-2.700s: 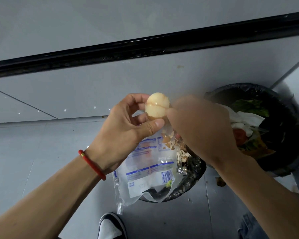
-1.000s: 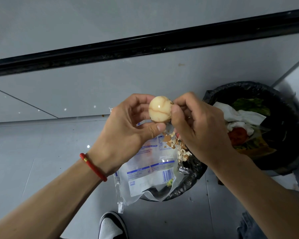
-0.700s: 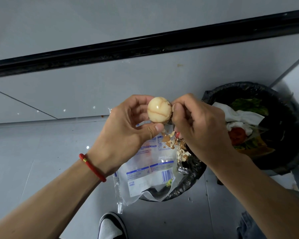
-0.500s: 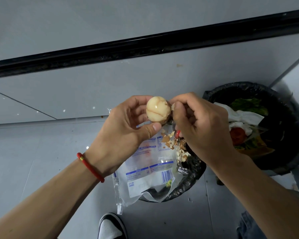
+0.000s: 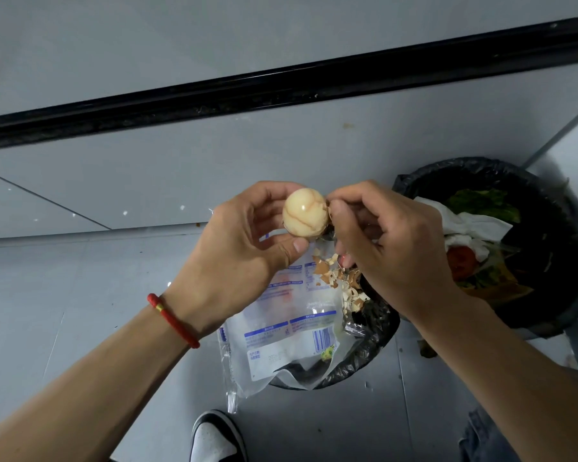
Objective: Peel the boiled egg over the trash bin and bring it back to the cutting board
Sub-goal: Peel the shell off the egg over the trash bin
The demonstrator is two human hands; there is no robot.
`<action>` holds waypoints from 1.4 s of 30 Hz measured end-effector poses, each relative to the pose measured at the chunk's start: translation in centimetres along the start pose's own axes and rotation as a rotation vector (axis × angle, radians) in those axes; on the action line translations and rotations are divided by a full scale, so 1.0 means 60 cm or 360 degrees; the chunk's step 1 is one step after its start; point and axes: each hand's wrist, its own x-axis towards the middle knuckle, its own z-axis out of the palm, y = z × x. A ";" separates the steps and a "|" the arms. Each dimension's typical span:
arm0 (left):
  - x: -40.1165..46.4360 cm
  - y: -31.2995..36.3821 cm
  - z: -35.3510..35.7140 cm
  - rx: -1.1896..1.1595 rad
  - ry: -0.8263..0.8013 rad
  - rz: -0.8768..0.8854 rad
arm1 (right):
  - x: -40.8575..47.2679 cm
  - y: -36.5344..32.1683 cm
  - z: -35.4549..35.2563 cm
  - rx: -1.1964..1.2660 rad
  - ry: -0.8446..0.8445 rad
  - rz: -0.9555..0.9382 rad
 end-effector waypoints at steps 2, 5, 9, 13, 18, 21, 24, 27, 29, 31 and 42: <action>0.001 0.002 0.000 0.0027 0.0003 0.0014 | -0.001 0.003 -0.002 -0.0013 0.0008 -0.0001; 0.002 0.004 -0.001 0.0077 0.0016 0.0029 | -0.002 0.005 -0.004 -0.0046 0.0045 0.0022; 0.002 0.005 0.000 0.0093 0.0014 0.0030 | 0.001 -0.003 -0.004 -0.0007 0.0039 0.0003; 0.001 0.004 -0.001 0.0083 0.0009 0.0038 | 0.003 -0.006 -0.002 0.0023 0.0024 0.0023; -0.001 0.005 -0.001 0.0124 -0.0011 0.0056 | 0.001 -0.002 -0.002 0.0050 0.0052 0.0025; 0.001 0.004 -0.001 0.0114 -0.0005 0.0045 | 0.000 0.000 -0.002 0.0048 0.0054 0.0023; 0.002 0.003 -0.002 0.0112 -0.0002 0.0034 | 0.000 0.002 -0.003 0.0050 0.0051 0.0019; 0.002 0.002 -0.003 0.0138 0.0002 0.0042 | -0.001 0.003 -0.003 0.0052 0.0037 0.0014; 0.002 0.001 -0.003 0.0148 0.0008 0.0046 | -0.001 0.002 -0.003 0.0049 0.0029 0.0010; 0.002 0.000 -0.005 0.0166 0.0002 0.0054 | -0.001 0.000 -0.003 0.0060 0.0026 0.0010; 0.002 -0.004 -0.005 0.0276 -0.0008 0.0088 | -0.009 0.004 0.001 0.0380 0.0042 0.0276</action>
